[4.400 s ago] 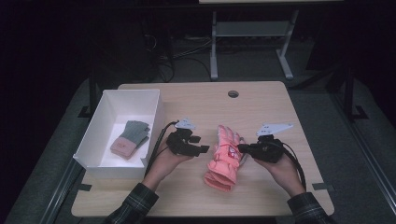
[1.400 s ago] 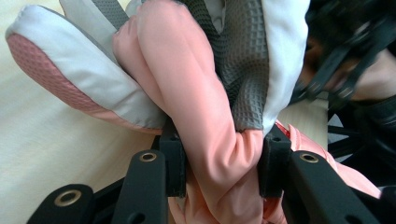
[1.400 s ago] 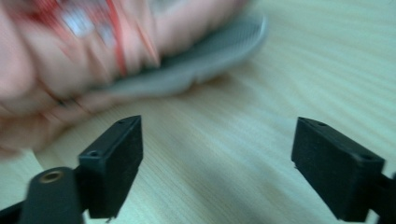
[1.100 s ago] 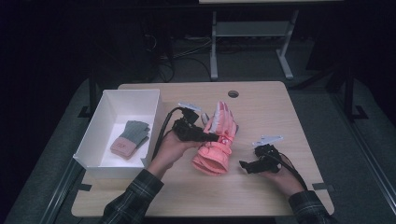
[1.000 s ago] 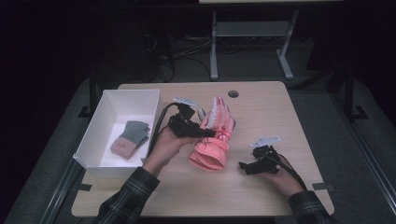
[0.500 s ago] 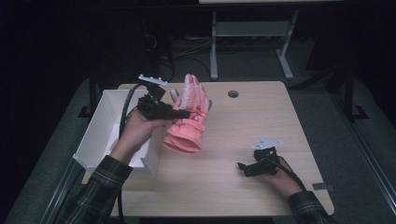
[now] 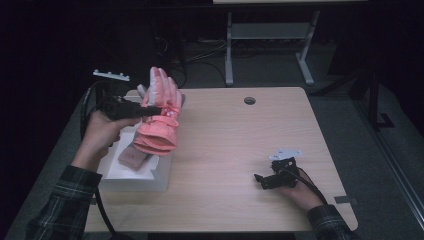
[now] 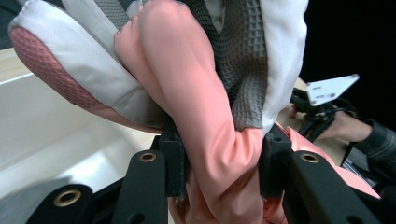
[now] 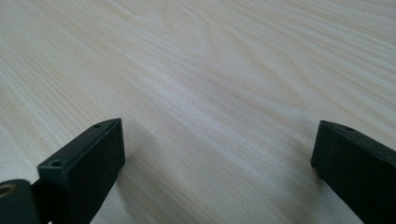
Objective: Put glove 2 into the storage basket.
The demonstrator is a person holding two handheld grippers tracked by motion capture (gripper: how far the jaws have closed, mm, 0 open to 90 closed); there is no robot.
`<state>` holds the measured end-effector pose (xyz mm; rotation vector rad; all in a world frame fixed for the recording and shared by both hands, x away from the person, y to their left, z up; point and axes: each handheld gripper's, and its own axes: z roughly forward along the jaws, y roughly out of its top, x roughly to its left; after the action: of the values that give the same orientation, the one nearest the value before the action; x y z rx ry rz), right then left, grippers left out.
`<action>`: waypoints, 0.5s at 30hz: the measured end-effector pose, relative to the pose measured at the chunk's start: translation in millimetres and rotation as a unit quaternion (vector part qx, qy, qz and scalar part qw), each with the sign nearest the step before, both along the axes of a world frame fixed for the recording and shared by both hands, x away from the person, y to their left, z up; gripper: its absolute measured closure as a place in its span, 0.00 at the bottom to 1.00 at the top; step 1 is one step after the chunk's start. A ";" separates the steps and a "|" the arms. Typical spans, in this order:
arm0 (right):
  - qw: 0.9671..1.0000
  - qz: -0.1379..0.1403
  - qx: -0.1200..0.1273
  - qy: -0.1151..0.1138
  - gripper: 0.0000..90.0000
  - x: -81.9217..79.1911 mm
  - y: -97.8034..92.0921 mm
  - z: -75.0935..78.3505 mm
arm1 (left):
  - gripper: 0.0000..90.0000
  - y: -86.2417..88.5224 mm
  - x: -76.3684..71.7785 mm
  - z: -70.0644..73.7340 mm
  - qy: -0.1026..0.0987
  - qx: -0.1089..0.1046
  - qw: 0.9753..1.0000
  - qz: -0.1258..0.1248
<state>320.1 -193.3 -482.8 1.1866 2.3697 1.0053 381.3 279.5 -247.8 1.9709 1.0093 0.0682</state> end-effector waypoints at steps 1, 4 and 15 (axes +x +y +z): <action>1.000 0.000 0.000 0.000 0.02 0.0 0.0 0.0 | 0.68 7.1 0.2 -1.5 0.002 0.002 1.000 0.005; 1.000 0.000 0.000 0.000 0.02 0.0 0.0 0.0 | 0.68 30.2 2.0 -9.2 0.009 0.008 1.000 0.025; 1.000 0.000 0.000 0.000 0.02 0.1 0.1 0.0 | 0.68 54.2 19.1 -58.5 0.047 0.033 0.997 0.046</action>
<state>320.1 -193.2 -482.8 1.1871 2.3691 1.0046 400.4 333.6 -306.3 2.0022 1.1715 0.0604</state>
